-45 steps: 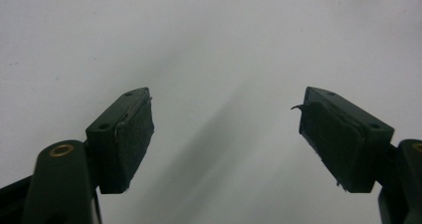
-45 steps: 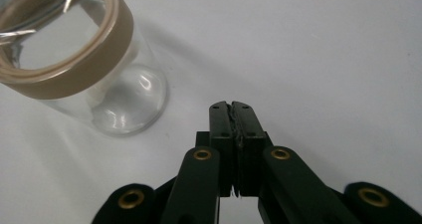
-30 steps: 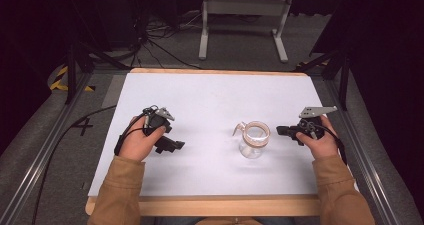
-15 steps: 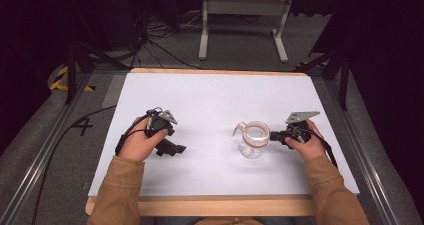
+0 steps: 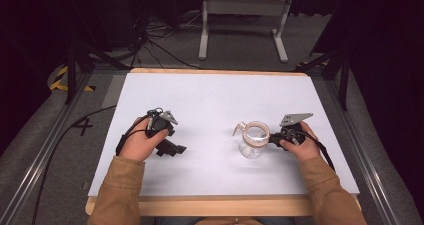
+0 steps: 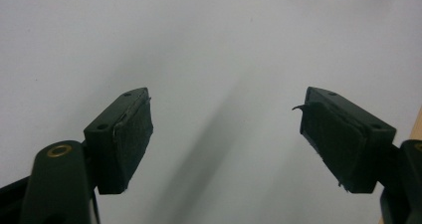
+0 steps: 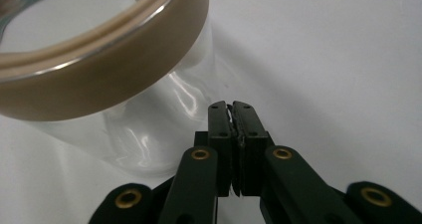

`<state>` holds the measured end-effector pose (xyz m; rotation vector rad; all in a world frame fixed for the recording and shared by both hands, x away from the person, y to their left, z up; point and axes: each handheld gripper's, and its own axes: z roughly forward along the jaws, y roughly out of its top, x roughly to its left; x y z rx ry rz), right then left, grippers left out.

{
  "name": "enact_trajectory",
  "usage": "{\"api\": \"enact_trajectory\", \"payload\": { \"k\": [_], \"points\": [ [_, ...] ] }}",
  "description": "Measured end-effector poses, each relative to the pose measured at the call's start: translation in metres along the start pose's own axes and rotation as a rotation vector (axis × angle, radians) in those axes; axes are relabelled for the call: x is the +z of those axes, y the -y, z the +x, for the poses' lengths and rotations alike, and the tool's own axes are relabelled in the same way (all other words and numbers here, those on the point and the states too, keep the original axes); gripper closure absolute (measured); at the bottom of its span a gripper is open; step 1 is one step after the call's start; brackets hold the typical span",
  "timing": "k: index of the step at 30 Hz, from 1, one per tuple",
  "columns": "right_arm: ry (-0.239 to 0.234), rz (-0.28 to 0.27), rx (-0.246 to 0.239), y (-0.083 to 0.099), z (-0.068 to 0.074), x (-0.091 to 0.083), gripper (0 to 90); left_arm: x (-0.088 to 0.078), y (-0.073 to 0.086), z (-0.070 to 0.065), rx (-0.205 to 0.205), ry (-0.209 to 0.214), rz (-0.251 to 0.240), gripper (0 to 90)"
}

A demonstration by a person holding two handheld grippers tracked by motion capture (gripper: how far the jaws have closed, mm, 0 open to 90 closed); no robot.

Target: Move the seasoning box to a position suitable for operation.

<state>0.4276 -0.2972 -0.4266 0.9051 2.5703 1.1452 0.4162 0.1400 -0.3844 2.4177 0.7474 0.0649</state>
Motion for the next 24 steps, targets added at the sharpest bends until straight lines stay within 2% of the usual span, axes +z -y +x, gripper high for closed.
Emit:
{"api": "enact_trajectory", "payload": {
  "k": [11, 16, 24],
  "points": [
    [0.003, 0.029, -0.018, -0.001, 0.003, -0.001, 89.2, 0.0, -0.001, 0.002, -0.001, -0.006, 0.0, 21.1],
    [-0.016, 0.049, -0.036, -0.002, 0.006, -0.002, 89.3, 0.001, -0.002, 0.001, -0.007, -0.006, -0.002, 21.1],
    [-0.037, 0.092, -0.103, -0.005, 0.022, -0.003, 89.5, 0.004, -0.01, 0.001, 0.006, 0.009, -0.014, 21.4]
  ]
}}
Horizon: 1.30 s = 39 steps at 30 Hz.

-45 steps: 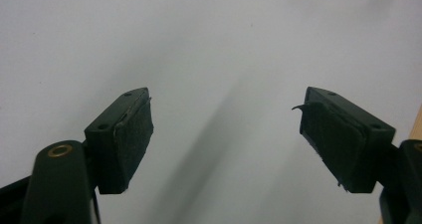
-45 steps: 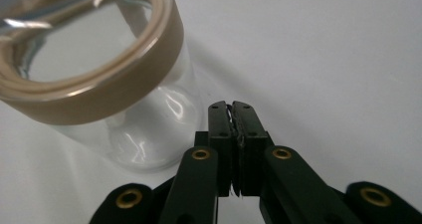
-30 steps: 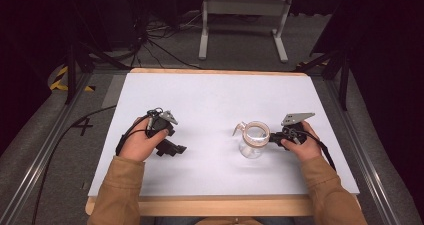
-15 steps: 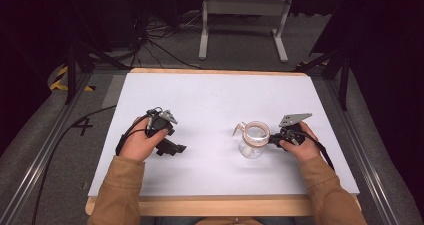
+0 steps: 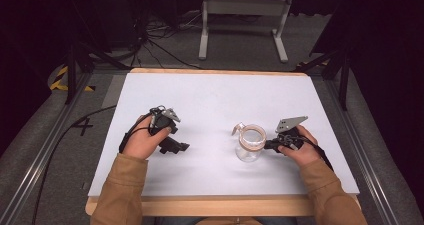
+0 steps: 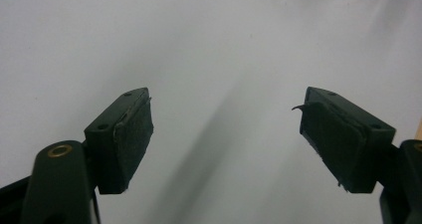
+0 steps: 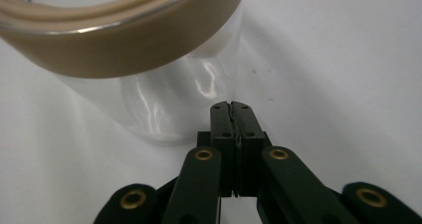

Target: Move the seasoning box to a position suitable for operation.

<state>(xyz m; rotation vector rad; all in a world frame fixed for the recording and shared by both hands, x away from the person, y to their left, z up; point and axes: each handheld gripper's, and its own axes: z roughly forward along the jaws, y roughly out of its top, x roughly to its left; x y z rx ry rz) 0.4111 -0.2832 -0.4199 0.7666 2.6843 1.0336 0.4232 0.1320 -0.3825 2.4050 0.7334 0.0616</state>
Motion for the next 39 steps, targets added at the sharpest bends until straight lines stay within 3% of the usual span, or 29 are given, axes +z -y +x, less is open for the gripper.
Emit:
{"api": "enact_trajectory", "payload": {
  "k": [6, 10, 17, 23, 25, 28, 34, 39],
  "points": [
    [-0.006, 0.035, -0.05, -0.005, 0.014, 0.0, 89.5, 0.003, -0.005, 0.001, -0.008, -0.001, -0.019, 21.7],
    [-0.033, 0.048, -0.08, -0.009, 0.024, 0.002, 89.6, 0.005, -0.008, 0.002, -0.023, -0.057, -0.051, 21.5],
    [-0.048, 0.06, -0.131, -0.015, 0.038, 0.005, 89.6, 0.004, -0.012, 0.001, -0.044, -0.102, -0.088, 26.3],
    [-0.076, 0.062, -0.157, -0.02, 0.047, 0.009, 89.6, 0.007, -0.014, 0.0, -0.028, -0.073, -0.076, 34.1],
    [-0.08, 0.062, -0.159, -0.022, 0.05, 0.01, 89.5, 0.006, -0.015, 0.001, -0.009, -0.071, -0.035, 40.0],
    [-0.087, 0.061, -0.166, -0.023, 0.052, 0.012, 89.5, 0.006, -0.016, 0.0, -0.009, -0.078, -0.033, 43.6],
    [-0.089, 0.035, -0.152, -0.023, 0.049, 0.007, 89.5, 0.002, -0.018, -0.002, -0.01, -0.04, -0.084, 50.9],
    [-0.048, -0.015, -0.093, -0.019, 0.038, -0.012, 89.5, -0.005, -0.027, -0.008, 0.008, -0.002, -0.174, 62.4]
  ]
}}
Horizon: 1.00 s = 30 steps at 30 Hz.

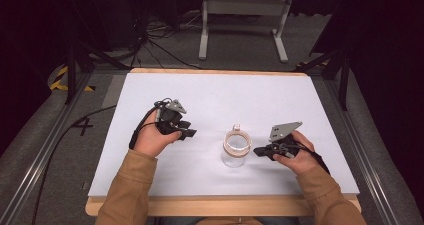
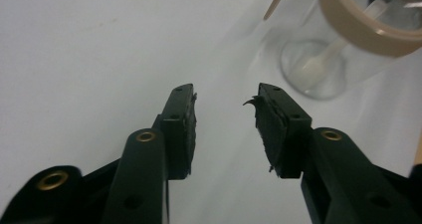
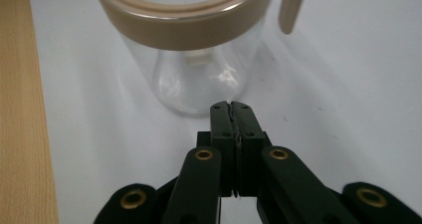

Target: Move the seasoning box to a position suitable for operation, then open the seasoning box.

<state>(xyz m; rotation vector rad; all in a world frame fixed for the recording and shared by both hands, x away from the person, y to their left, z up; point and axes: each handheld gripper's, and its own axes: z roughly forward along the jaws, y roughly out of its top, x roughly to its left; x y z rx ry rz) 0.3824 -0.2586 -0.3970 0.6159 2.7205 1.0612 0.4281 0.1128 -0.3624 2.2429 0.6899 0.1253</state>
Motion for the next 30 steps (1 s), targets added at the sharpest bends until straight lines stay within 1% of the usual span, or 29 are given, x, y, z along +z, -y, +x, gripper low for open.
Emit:
{"api": "enact_trajectory", "payload": {
  "k": [3, 5, 6, 8, 10, 11, 12, 15, 16, 17, 18, 19, 20, 23, 27, 28, 29, 30],
  "points": [
    [0.024, -0.033, 0.027, 0.005, -0.005, -0.013, 89.5, -0.001, -0.007, -0.003, 0.019, 0.035, -0.027, 67.0],
    [0.035, -0.052, 0.046, 0.009, -0.008, -0.021, 89.5, 0.001, -0.01, -0.005, 0.02, 0.042, -0.049, 68.7],
    [0.045, -0.064, 0.058, 0.011, -0.009, -0.026, 89.5, 0.001, -0.011, -0.005, 0.022, 0.048, -0.051, 69.0],
    [0.052, -0.087, 0.072, 0.013, -0.011, -0.033, 89.5, 0.003, -0.015, -0.006, 0.017, 0.065, -0.075, 70.4],
    [0.063, -0.097, 0.085, 0.016, -0.011, -0.038, 89.5, 0.004, -0.018, -0.007, 0.021, 0.087, -0.087, 71.7],
    [0.067, -0.103, 0.089, 0.017, -0.011, -0.04, 89.4, 0.005, -0.021, -0.008, 0.029, 0.09, -0.105, 72.2],
    [0.068, -0.106, 0.099, 0.019, -0.011, -0.043, 89.4, 0.006, -0.022, -0.009, 0.027, 0.093, -0.111, 73.0],
    [0.08, -0.115, 0.108, 0.023, -0.011, -0.047, 89.4, 0.01, -0.029, -0.011, 0.028, 0.114, -0.146, 77.6],
    [0.084, -0.119, 0.114, 0.024, -0.011, -0.049, 89.4, 0.011, -0.03, -0.011, 0.033, 0.118, -0.137, 79.8],
    [0.084, -0.119, 0.114, 0.024, -0.011, -0.049, 89.4, 0.011, -0.03, -0.011, 0.033, 0.118, -0.137, 80.9],
    [0.089, -0.121, 0.126, 0.026, -0.01, -0.05, 89.4, 0.017, -0.034, -0.012, 0.047, 0.1, -0.144, 84.9],
    [0.089, -0.121, 0.126, 0.026, -0.01, -0.05, 89.4, 0.017, -0.034, -0.012, 0.047, 0.1, -0.144, 87.4],
    [0.089, -0.122, 0.129, 0.027, -0.01, -0.051, 89.4, 0.02, -0.035, -0.011, 0.047, 0.1, -0.147, 87.4],
    [0.095, -0.115, 0.129, 0.028, -0.006, -0.051, 89.3, 0.03, -0.038, -0.009, 0.026, 0.149, -0.179, 88.3],
    [0.092, -0.106, 0.123, 0.028, -0.001, -0.049, 89.2, 0.042, -0.043, -0.01, 0.008, 0.188, -0.207, 86.5],
    [0.092, -0.106, 0.123, 0.028, -0.001, -0.049, 89.2, 0.042, -0.043, -0.01, 0.008, 0.188, -0.207, 86.2],
    [0.085, -0.096, 0.123, 0.029, 0.0, -0.049, 89.2, 0.045, -0.046, -0.011, 0.008, 0.21, -0.205, 86.2],
    [0.084, -0.095, 0.123, 0.029, 0.002, -0.048, 89.1, 0.048, -0.047, -0.012, 0.001, 0.222, -0.218, 86.0]
  ]
}}
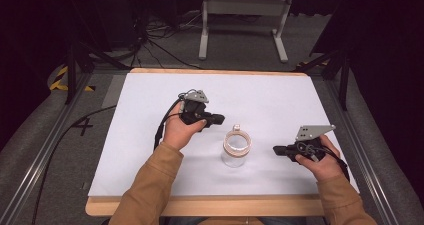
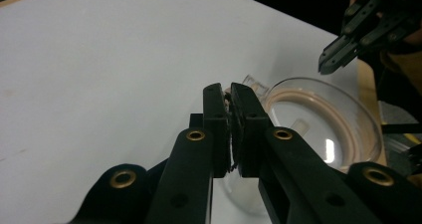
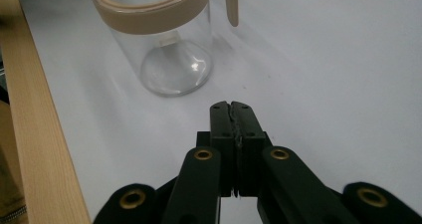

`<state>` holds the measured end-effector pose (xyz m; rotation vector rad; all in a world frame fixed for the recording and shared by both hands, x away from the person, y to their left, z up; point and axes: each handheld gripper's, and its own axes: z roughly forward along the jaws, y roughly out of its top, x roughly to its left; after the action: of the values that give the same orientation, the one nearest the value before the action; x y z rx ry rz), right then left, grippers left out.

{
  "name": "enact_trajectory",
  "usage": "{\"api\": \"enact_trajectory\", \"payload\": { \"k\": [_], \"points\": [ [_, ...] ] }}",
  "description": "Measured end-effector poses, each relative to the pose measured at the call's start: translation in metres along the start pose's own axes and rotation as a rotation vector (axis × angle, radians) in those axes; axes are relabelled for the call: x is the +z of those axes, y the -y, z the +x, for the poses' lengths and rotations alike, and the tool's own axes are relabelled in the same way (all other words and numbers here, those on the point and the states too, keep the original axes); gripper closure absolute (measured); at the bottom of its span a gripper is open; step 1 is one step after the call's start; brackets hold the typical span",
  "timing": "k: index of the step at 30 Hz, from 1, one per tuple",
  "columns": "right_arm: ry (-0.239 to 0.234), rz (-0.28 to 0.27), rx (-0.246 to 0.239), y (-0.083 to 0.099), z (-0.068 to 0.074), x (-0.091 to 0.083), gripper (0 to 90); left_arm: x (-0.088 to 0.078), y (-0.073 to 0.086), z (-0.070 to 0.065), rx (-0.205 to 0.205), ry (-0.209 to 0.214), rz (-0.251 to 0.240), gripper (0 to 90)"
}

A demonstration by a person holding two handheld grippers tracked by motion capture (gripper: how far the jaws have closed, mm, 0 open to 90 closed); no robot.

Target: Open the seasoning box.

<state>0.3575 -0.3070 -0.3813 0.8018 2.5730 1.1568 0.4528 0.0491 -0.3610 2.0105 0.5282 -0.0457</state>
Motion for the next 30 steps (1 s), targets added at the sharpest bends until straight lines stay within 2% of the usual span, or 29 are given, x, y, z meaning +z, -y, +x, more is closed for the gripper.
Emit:
{"api": "enact_trajectory", "payload": {
  "k": [1, 9, 11, 14, 19, 20, 23, 25, 30],
  "points": [
    [-0.002, 0.002, -0.004, 0.001, 0.001, 0.0, 89.1, 0.004, -0.001, -0.001, -0.006, 0.007, -0.003, 85.9],
    [-0.001, 0.016, 0.004, 0.009, 0.007, -0.002, 88.9, 0.025, -0.009, -0.002, 0.025, 0.032, 0.012, 84.2],
    [-0.001, 0.022, 0.012, 0.011, 0.009, -0.003, 88.8, 0.03, -0.01, -0.001, 0.018, 0.056, 0.003, 84.9],
    [0.005, 0.024, 0.011, 0.015, 0.011, -0.003, 88.7, 0.035, -0.011, -0.001, 0.014, 0.071, 0.015, 85.0],
    [0.009, 0.022, 0.018, 0.018, 0.013, -0.007, 88.4, 0.038, -0.013, 0.0, 0.015, 0.068, 0.023, 85.5],
    [0.01, 0.023, 0.02, 0.018, 0.013, -0.007, 88.3, 0.037, -0.013, 0.001, 0.016, 0.068, 0.042, 85.7],
    [0.01, 0.018, 0.02, 0.018, 0.014, -0.008, 88.2, 0.037, -0.013, 0.001, 0.004, 0.077, 0.027, 87.3],
    [0.009, 0.019, 0.02, 0.018, 0.015, -0.008, 88.2, 0.036, -0.013, 0.002, 0.004, 0.073, 0.047, 88.7],
    [-0.001, 0.016, 0.007, 0.015, 0.019, -0.003, 88.2, 0.036, -0.012, 0.002, 0.006, 0.072, 0.048, 89.1]
  ]
}}
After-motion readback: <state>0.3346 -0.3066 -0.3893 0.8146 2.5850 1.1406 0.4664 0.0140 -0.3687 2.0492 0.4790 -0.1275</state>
